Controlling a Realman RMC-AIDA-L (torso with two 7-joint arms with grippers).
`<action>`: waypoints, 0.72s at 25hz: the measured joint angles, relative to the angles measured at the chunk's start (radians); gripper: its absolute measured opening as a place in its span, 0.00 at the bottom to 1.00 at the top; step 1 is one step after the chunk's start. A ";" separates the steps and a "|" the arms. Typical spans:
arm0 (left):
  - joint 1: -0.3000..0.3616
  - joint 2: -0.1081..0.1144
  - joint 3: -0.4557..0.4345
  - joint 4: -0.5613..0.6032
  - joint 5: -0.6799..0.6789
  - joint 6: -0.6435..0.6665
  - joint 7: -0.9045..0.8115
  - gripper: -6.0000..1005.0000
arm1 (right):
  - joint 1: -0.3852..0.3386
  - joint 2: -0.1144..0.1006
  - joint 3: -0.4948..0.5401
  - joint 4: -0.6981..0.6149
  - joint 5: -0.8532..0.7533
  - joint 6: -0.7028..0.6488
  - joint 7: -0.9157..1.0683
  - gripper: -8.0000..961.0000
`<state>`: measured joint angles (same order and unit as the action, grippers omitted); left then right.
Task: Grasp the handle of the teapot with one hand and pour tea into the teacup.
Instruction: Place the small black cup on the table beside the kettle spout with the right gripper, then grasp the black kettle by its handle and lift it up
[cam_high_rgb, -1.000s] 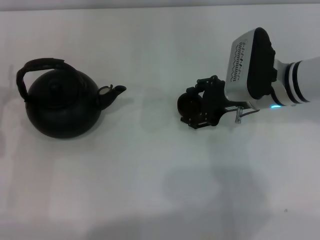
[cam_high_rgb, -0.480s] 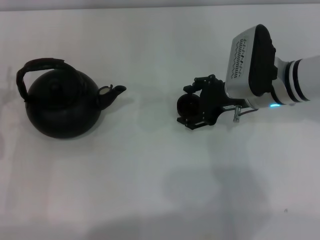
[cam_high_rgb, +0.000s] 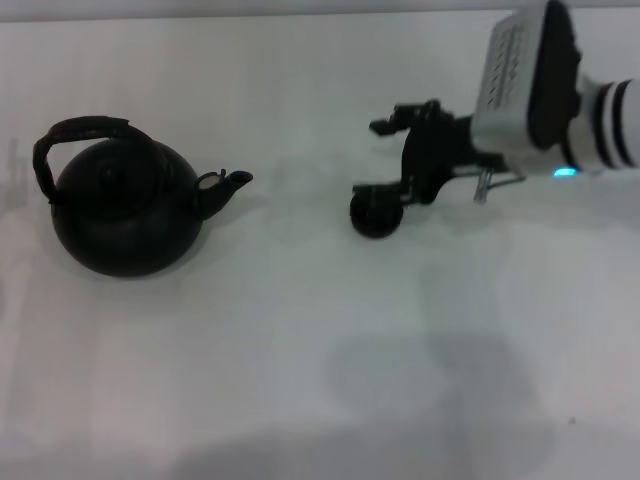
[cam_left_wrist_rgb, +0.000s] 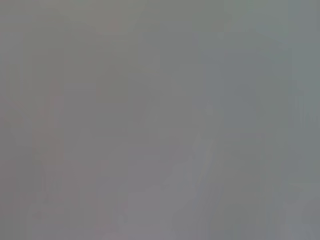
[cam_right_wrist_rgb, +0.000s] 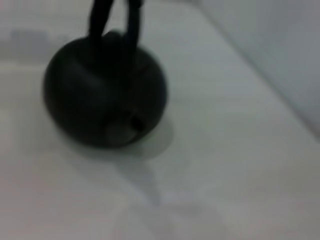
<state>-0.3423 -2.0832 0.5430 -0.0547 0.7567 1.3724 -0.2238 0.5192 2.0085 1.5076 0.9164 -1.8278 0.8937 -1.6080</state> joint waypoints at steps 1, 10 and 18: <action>0.003 0.000 0.000 0.000 0.004 0.003 0.000 0.55 | -0.012 0.000 0.028 0.018 0.000 0.012 -0.004 0.89; 0.063 -0.003 0.000 -0.008 0.090 0.140 0.001 0.55 | -0.059 -0.002 0.297 0.073 -0.001 0.149 -0.048 0.89; 0.119 -0.004 0.093 -0.021 0.193 0.231 0.005 0.55 | -0.091 -0.005 0.545 0.085 -0.005 0.180 -0.082 0.89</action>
<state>-0.2231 -2.0870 0.6362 -0.0757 0.9494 1.6035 -0.2192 0.4286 2.0034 2.0525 1.0013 -1.8325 1.0736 -1.6903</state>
